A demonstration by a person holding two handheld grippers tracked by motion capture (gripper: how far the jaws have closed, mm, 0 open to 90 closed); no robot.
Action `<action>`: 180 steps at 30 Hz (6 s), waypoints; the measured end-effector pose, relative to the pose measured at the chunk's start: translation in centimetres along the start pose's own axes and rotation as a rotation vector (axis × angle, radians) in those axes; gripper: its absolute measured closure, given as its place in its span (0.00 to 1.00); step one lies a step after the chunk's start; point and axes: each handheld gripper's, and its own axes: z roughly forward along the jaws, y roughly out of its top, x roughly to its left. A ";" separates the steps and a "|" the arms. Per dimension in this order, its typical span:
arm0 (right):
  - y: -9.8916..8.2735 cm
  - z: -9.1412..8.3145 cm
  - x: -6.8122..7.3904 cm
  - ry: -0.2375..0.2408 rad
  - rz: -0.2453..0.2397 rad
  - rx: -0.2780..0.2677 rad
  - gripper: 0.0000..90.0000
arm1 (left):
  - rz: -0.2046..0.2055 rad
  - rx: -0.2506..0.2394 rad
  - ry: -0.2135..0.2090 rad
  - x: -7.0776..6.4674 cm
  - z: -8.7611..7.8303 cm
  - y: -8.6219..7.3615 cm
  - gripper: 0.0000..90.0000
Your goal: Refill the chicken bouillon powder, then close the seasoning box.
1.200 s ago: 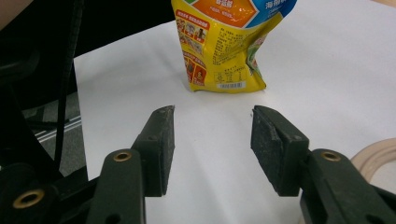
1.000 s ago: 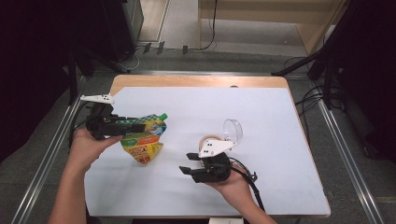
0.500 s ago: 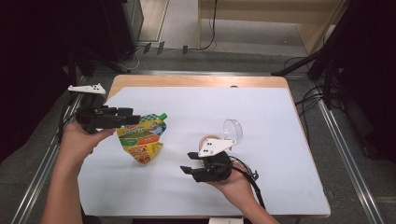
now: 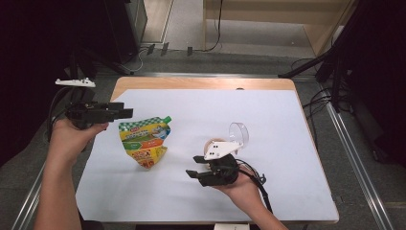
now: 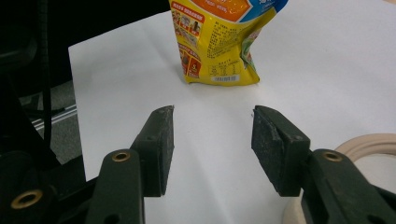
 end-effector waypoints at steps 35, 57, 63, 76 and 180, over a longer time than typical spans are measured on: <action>4.0 -6.9 -1.4 -0.043 0.019 -0.056 0.57 | -0.044 0.019 0.049 3.9 4.4 -2.9 0.46; 3.7 -13.5 -5.5 -0.184 0.094 -0.138 0.60 | -0.051 0.015 0.038 4.1 4.2 -3.5 0.44; 3.2 -14.3 -6.5 -0.213 0.116 -0.145 0.61 | -0.066 0.018 0.041 4.3 4.4 -3.8 0.45; 1.8 -15.6 -8.4 -0.280 0.155 -0.143 0.63 | -0.066 -0.011 0.064 4.5 3.0 -3.9 0.45; -8.2 -10.2 -15.5 -0.416 0.270 -0.032 0.30 | -0.093 0.056 0.090 6.5 6.1 -6.7 0.41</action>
